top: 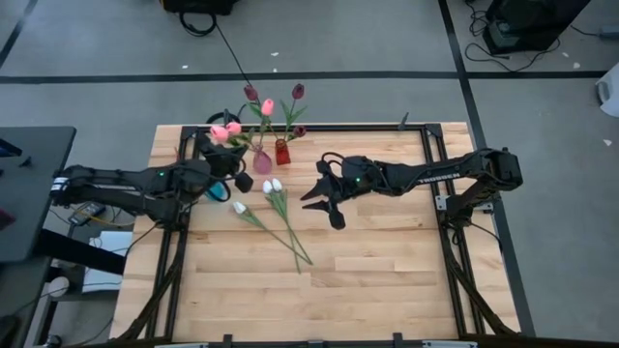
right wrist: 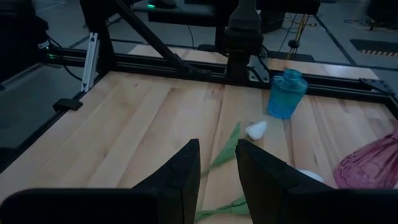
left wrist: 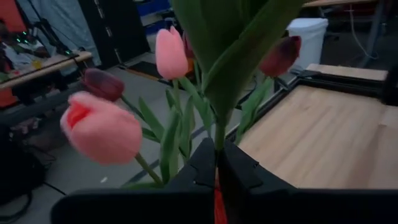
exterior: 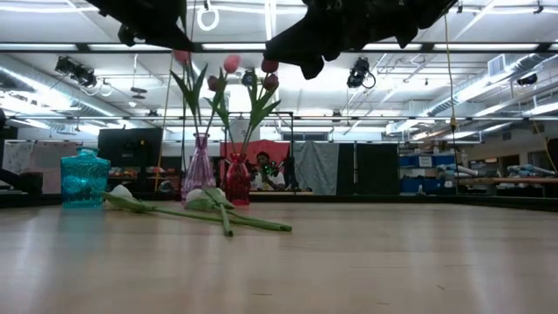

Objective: Sort flowers into vase by color
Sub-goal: Put the pink flower into the purple vase

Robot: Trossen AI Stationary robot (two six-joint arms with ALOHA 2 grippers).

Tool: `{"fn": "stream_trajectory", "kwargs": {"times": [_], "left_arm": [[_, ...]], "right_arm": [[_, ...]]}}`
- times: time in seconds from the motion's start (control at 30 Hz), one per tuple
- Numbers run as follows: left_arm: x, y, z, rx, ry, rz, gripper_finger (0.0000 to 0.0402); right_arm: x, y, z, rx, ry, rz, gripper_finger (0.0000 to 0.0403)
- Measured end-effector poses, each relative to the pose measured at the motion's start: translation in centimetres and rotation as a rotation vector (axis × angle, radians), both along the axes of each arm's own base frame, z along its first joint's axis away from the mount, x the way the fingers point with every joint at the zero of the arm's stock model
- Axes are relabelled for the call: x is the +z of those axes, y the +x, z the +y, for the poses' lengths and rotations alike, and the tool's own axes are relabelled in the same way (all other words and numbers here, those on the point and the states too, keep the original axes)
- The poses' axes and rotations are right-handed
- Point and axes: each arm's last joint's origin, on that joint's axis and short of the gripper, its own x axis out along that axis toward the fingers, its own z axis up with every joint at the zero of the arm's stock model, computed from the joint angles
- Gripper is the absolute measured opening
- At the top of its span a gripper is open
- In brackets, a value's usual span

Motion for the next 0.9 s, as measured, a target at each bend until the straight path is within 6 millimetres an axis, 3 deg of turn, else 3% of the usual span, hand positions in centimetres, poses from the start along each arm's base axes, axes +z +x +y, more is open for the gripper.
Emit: {"fn": "stream_trajectory", "kwargs": {"times": [0.47, 0.7, 0.9], "left_arm": [[-2.1, 2.8, 1.8, 0.060, 0.037, 0.152, 0.0011], [-3.8, 3.5, 2.6, -0.029, -0.070, 0.145, 0.0011], [-5.8, 2.9, 4.0, -0.045, -0.175, 0.150, 0.0010]], "right_arm": [[0.0, 0.0, 0.5, 0.017, -0.008, -0.004, 0.0117], [0.0, 0.0, 0.5, 0.017, -0.007, -0.003, 0.0117], [0.0, 0.0, 0.8, 0.025, -0.007, -0.003, 0.0117]]}}
